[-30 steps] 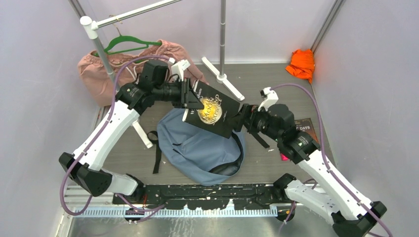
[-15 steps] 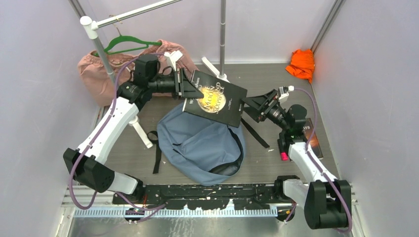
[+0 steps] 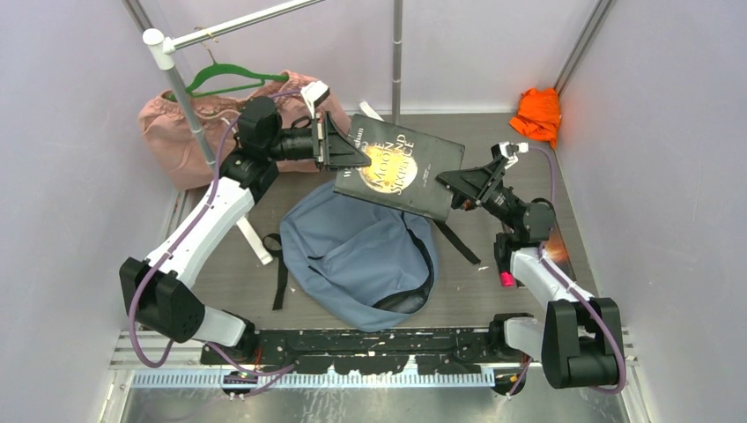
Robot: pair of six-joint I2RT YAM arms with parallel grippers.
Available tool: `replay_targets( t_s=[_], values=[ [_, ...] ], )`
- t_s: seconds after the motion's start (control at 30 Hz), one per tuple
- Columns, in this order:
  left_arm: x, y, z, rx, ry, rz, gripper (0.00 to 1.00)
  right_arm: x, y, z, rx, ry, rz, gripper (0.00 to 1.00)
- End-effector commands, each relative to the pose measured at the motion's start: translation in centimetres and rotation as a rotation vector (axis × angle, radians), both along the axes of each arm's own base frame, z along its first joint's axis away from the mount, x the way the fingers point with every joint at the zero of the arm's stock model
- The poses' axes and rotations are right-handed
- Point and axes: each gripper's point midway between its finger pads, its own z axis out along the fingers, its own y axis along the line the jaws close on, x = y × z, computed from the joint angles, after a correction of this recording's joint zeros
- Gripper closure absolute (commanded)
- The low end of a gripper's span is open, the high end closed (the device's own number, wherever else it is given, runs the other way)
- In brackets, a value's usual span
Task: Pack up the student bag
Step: Pick up the book from the center of the board.
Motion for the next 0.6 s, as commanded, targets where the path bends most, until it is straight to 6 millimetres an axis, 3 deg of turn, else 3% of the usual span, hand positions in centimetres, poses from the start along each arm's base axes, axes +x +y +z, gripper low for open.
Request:
replay_targets(
  t_s=[0.0, 0.2, 0.4, 0.47, 0.57],
  values=[
    [-1.8, 0.4, 4.2, -0.096, -0.140, -0.063, 1.00, -2.9, 0.4, 4.1, 0.014, -0.182, 0.064, 0.02],
    [-1.6, 0.3, 3.6, -0.082, -0.119, -0.062, 1.00, -4.7, 1.4, 5.4, 0.007, -0.229, 0.131, 0.11],
    [-1.6, 0.3, 3.4, -0.064, -0.107, -0.064, 1.00, -4.8, 1.7, 5.5, 0.017, -0.222, 0.146, 0.26],
    [-1.5, 0.3, 3.3, -0.058, -0.101, -0.068, 1.00, -4.6, 1.8, 5.3, 0.017, -0.216, 0.146, 0.35],
    [-1.3, 0.2, 3.1, -0.050, -0.104, -0.068, 1.00, -4.3, 2.1, 4.8, 0.013, -0.196, 0.157, 0.57]
  ],
)
